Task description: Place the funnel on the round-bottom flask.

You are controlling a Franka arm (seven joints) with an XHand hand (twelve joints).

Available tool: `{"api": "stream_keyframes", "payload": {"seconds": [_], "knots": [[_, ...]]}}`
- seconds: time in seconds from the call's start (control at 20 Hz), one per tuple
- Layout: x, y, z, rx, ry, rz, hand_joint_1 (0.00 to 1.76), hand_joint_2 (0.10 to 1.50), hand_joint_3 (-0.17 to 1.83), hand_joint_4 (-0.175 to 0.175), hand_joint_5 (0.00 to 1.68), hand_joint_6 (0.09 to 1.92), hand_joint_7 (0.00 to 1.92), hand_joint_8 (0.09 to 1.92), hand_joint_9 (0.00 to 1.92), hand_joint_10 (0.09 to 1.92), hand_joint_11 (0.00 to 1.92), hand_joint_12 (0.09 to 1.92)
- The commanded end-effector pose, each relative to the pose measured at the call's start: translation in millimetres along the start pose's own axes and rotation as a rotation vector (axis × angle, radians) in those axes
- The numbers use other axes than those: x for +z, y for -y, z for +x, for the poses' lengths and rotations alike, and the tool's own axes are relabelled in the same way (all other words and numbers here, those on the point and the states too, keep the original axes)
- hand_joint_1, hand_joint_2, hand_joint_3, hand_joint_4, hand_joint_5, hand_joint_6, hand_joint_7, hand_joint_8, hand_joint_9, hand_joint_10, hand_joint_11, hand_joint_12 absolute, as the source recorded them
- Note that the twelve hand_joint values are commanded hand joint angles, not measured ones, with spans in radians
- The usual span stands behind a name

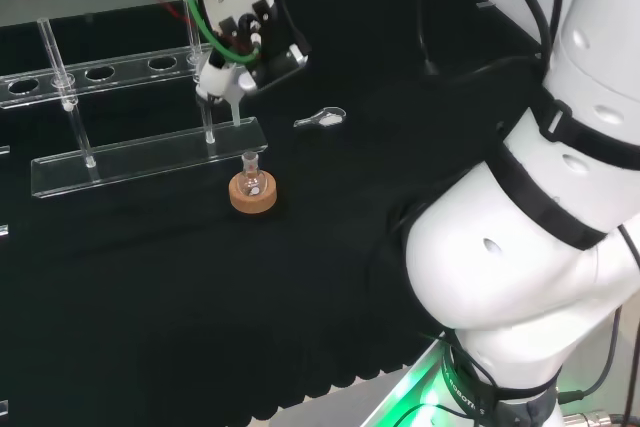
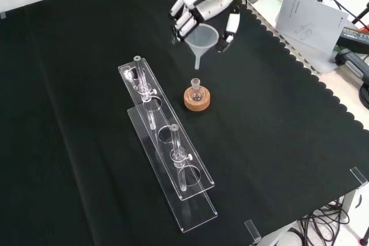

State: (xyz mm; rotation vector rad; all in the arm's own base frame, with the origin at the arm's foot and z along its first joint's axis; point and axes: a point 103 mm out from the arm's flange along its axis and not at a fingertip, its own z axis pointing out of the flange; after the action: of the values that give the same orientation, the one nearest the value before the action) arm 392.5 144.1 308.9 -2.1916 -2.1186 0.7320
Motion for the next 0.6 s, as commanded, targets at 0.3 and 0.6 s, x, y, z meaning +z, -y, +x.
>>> {"api": "stream_keyframes", "payload": {"seconds": [0.3, 0.6], "knots": [[41.7, -15.4, 22.2, -0.008, 0.07, 0.047, 0.68, 0.83, 0.53, -0.076, 0.59, 0.09, 0.67, 0.84, 1.08, 0.81, 0.56, 1.27], [43.0, -17.0, 23.0, -0.013, 0.075, 0.044, 0.68, 0.83, 0.53, -0.076, 0.59, 0.09, 0.67, 0.84, 1.08, 0.81, 0.56, 1.27]]}}
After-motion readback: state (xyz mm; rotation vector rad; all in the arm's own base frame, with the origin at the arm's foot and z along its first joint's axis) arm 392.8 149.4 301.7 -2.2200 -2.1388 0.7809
